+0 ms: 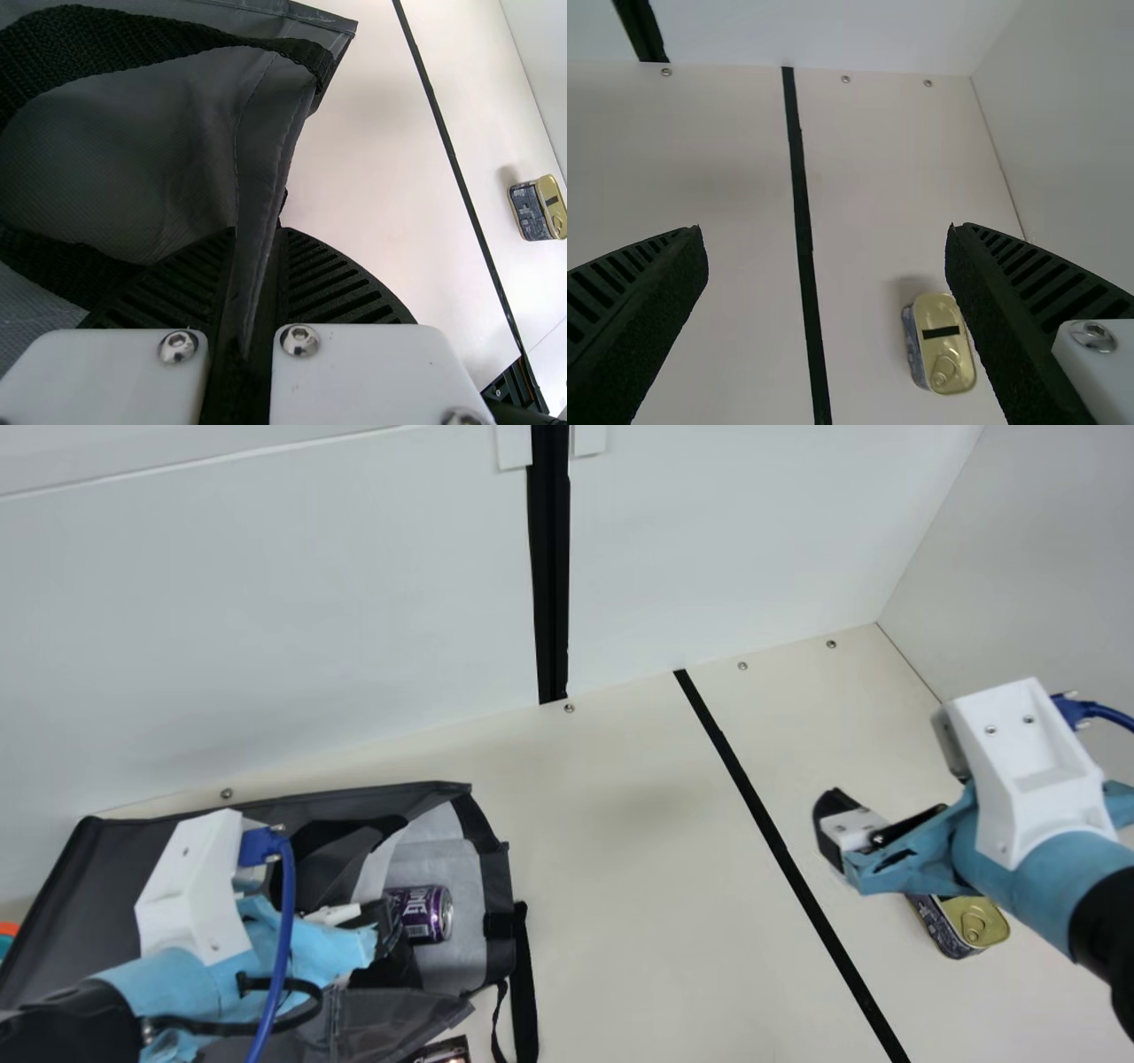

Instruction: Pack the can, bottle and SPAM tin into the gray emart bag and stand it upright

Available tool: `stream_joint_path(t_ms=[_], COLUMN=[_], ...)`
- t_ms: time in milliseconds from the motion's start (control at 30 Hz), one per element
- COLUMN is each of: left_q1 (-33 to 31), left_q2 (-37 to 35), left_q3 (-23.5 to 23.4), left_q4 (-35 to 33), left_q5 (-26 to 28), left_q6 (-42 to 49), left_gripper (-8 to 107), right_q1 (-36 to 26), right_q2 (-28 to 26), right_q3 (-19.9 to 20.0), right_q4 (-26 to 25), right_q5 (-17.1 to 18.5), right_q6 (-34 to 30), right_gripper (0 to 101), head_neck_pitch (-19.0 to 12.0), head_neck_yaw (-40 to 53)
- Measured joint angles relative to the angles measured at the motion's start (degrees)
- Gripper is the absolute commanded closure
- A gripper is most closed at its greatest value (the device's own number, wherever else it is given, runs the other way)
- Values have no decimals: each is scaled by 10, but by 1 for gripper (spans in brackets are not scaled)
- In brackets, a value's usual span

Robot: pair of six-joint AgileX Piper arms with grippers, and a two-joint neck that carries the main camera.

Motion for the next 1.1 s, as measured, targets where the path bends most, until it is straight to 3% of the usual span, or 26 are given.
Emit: stream_joint_path(t_ms=[767, 1100], left_q1=[0, 0], left_q2=[0, 0], left_q3=[0, 0], left_q4=[0, 0], left_q5=[0, 0], left_q6=[0, 0], left_gripper=[107, 107], right_q1=[-87, -136], right_q2=[-32, -32], right_q3=[-101, -96], right_q4=[-84, -83], right_q5=[138, 140], right_q6=[82, 82], right_gripper=[6, 6], head_neck_pitch=[0, 0], head_neck_yaw=[-1, -1])
